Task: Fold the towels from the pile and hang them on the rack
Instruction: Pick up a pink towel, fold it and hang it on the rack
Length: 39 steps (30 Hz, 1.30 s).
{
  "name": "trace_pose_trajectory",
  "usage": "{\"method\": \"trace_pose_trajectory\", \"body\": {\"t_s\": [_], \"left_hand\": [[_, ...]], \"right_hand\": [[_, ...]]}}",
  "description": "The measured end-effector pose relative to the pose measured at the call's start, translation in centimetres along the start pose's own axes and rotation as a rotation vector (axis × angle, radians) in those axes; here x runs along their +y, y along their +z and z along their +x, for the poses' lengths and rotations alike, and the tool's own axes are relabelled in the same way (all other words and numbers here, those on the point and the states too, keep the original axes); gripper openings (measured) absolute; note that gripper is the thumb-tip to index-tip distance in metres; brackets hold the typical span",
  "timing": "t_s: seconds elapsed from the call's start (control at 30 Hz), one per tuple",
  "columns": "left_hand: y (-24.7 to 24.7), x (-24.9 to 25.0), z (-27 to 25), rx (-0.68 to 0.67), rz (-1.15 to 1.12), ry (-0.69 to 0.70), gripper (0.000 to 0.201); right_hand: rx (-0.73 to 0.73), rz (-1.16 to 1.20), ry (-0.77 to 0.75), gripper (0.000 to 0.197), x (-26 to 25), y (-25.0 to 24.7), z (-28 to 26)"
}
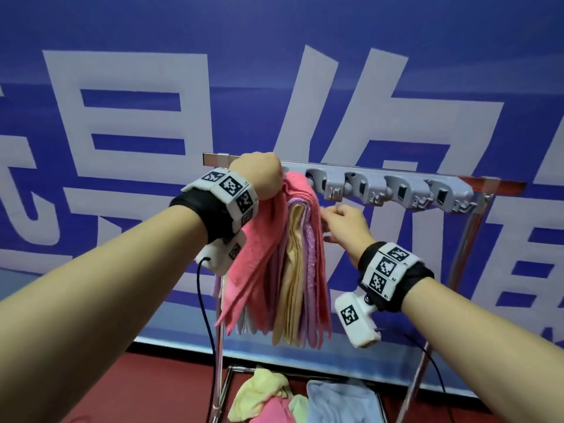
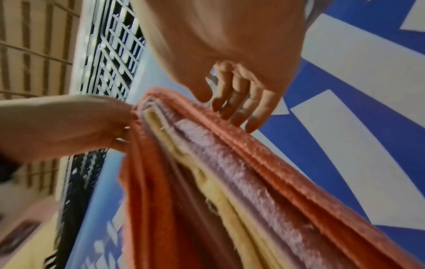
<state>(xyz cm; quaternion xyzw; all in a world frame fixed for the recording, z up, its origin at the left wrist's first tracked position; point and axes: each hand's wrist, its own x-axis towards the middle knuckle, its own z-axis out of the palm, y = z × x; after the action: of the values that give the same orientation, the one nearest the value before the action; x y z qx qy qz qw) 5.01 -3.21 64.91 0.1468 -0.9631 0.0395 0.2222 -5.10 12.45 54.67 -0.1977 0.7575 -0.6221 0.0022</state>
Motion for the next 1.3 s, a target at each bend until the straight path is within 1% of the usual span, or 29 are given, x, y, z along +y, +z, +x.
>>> {"method": "trace_pose_trajectory", "body": {"t_s": [0.07,0.1,0.13,0.17,0.2,0.23,0.27,0.3,0.37,0.4,0.43,0.47,0.53,0.57,0.63,0.67,0.73,0.77,0.8,0.87,0.93,1.0,1.03,1.07,1.1,1.2,1.23,1.27,1.3], "left_hand": [[0.1,0.0,-0.2,-0.053,-0.203,-0.072,0.036],[0.2,0.1,-0.6,-0.07,-0.352,-0.102,0.04],[0.5,0.3,-1.1,-0.072,-0.513,-0.13,0.044],[1.1,0.6,-1.8,-0.08,-0.699,-0.17,0.048],[2.0,0.9,-2.5,-0.139,-0.924,-0.229,0.053],[2.9,1.3,-3.3,-0.243,-1.174,-0.269,0.061],[3.8,1.6,-4.1,-0.344,-1.397,-0.262,0.069],[4.5,1.8,-4.9,-0.4,-1.564,-0.233,0.075],[5.8,1.3,-5.7,-0.399,-1.742,-0.203,0.078],[6.3,0.9,-5.8,-0.389,-1.763,-0.194,0.078],[6.8,0.5,-5.8,-0.386,-1.738,-0.198,0.077],[7.0,0.2,-5.8,-0.372,-1.652,-0.209,0.076],[7.2,-0.3,-5.7,-0.314,-1.33,-0.186,0.078],[7.3,-0.6,-5.7,-0.259,-1.098,-0.126,0.073],[7.4,-1.4,-5.7,-0.185,-0.662,-0.031,0.053],[7.5,-1.8,-5.7,-0.184,-0.508,-0.019,0.046],[7.6,-2.4,-5.8,-0.175,-0.326,-0.01,0.029],[7.7,-2.6,-5.8,-0.162,-0.287,-0.022,0.022],[7.6,-2.6,-5.9,-0.153,-0.275,-0.037,0.019],[7.3,-2.3,-6.1,-0.177,-0.323,-0.048,0.024],[7.2,-1.6,-6.2,-0.214,-0.485,-0.037,0.027],[7.4,-1.1,-6.4,-0.209,-0.666,-0.043,0.026],[7.6,-0.9,-6.5,-0.196,-0.701,-0.052,0.024],[7.9,-0.7,-6.7,-0.193,-0.671,-0.059,0.023],[8.1,-0.5,-7.0,-0.194,-0.583,-0.056,0.024],[8.9,0.2,-8.2,-0.228,-0.182,-0.073,0.044],[9.0,0.4,-8.3,-0.214,-0.085,-0.067,0.041],[9.2,0.5,-8.1,-0.212,-0.061,-0.056,0.035],[9.3,0.7,-7.8,-0.223,-0.115,-0.045,0.03]], "right_hand": [[-0.016,0.027,-0.099,0.032,-0.8,0.4,-1.7],[-0.03,-0.018,-0.16,0.036,-1.4,0.7,-2.8],[-0.05,-0.078,-0.215,0.045,-1.8,0.9,-3.7],[-0.067,-0.129,-0.262,0.061,-2.0,1.3,-4.2],[-0.073,-0.168,-0.301,0.081,-1.9,1.8,-4.4],[-0.068,-0.202,-0.324,0.099,-1.8,2.4,-4.5],[-0.053,-0.24,-0.334,0.113,-1.6,3.0,-4.5],[-0.035,-0.277,-0.337,0.123,-1.3,3.6,-4.5],[0.003,-0.345,-0.323,0.129,-0.9,4.4,-4.4],[0.026,-0.376,-0.324,0.127,-0.8,4.7,-4.6],[0.048,-0.404,-0.325,0.122,-0.7,4.9,-4.6],[0.068,-0.423,-0.331,0.117,-0.6,5.1,-4.6],[0.106,-0.44,-0.338,0.104,-0.8,5.2,-4.3],[0.126,-0.447,-0.344,0.098,-0.9,5.0,-4.1],[0.163,-0.506,-0.372,0.092,-0.9,4.4,-3.7],[0.186,-0.573,-0.394,0.091,-0.7,4.1,-3.7],[0.252,-0.733,-0.452,0.091,-0.2,3.6,-3.7],[0.289,-0.788,-0.477,0.092,0.1,3.6,-3.8],[0.319,-0.809,-0.495,0.093,0.3,3.6,-3.9],[0.347,-0.778,-0.5,0.098,0.6,3.9,-4.0],[0.322,-0.675,-0.448,0.108,1.0,4.7,-4.4],[0.271,-0.585,-0.402,0.117,1.7,5.7,-5.0],[0.25,-0.565,-0.386,0.119,2.1,6.0,-5.1],[0.239,-0.561,-0.373,0.119,2.5,6.1,-5.0],[0.243,-0.572,-0.362,0.117,2.7,5.9,-4.8],[0.302,-0.644,-0.332,0.113,3.2,4.7,-3.7],[0.337,-0.662,-0.332,0.111,3.2,4.3,-3.3],[0.372,-0.671,-0.339,0.108,3.3,4.1,-3.0],[0.399,-0.668,-0.342,0.105,3.4,4.2,-2.9]]}}
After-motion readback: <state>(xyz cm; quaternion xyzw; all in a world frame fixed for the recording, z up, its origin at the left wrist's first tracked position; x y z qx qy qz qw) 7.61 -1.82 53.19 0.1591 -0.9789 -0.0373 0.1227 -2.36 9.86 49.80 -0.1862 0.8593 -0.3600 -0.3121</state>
